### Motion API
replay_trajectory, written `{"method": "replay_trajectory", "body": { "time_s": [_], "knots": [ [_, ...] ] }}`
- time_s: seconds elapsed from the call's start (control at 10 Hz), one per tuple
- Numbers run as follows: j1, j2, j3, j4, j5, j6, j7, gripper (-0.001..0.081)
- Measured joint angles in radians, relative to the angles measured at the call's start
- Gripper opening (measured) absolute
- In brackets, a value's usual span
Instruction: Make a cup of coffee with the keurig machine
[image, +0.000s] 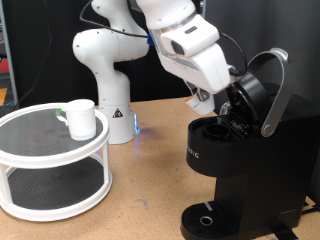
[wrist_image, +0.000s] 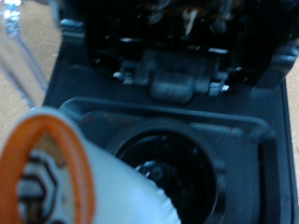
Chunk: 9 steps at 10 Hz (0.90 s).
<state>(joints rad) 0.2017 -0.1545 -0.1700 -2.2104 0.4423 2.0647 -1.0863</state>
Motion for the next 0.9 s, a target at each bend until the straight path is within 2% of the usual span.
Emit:
{"method": "replay_trajectory", "body": {
  "time_s": [0.3,0.9],
  "knots": [
    [0.011,0.004,0.032,-0.015,0.015,0.056,0.007,0.0097],
    [0.011,0.055,0.06,-0.023,0.012,0.099,0.022,0.0097]
  ]
}}
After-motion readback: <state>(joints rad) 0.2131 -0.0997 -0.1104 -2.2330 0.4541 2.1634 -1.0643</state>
